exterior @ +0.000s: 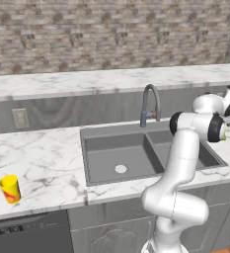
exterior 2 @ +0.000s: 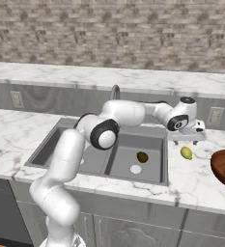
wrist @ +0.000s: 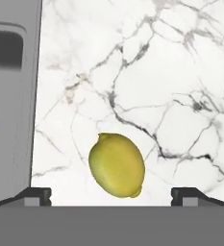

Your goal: Remove the lemon and avocado from the sink. Then move the bowl and cup from the counter to the sink for washing.

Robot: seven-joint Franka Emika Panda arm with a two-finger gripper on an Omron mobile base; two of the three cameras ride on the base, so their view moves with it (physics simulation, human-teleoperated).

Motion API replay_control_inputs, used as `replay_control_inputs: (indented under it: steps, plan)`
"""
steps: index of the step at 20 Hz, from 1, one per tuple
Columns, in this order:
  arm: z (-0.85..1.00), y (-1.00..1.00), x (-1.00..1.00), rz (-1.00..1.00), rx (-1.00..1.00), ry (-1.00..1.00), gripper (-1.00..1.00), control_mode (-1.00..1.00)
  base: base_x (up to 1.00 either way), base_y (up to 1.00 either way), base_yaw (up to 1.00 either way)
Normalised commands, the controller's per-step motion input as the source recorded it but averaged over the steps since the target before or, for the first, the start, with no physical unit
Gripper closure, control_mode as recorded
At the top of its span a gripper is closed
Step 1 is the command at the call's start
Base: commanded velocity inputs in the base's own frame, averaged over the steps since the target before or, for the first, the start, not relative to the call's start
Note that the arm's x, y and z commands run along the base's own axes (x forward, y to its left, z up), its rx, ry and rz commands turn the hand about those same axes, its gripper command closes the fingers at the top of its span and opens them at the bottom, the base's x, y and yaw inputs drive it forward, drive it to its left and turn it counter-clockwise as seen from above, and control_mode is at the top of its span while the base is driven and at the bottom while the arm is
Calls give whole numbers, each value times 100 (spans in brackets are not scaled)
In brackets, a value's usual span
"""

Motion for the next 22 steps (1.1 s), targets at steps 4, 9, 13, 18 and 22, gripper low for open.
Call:
replay_control_inputs:
  steps: [4,9,13,18,22]
  plan:
    - [18,33,-12,0,-2,-11,-100,-100,0,0,0]
    - [14,35,-13,0,-4,-8,-100,-100,0,0,0]
    - [11,32,-12,0,-7,-6,-100,-100,0,0,0]
    - [9,31,-10,0,-7,-3,-100,-100,0,0,0]
    - [2,25,-9,0,-1,0,-100,-100,0,0,0]
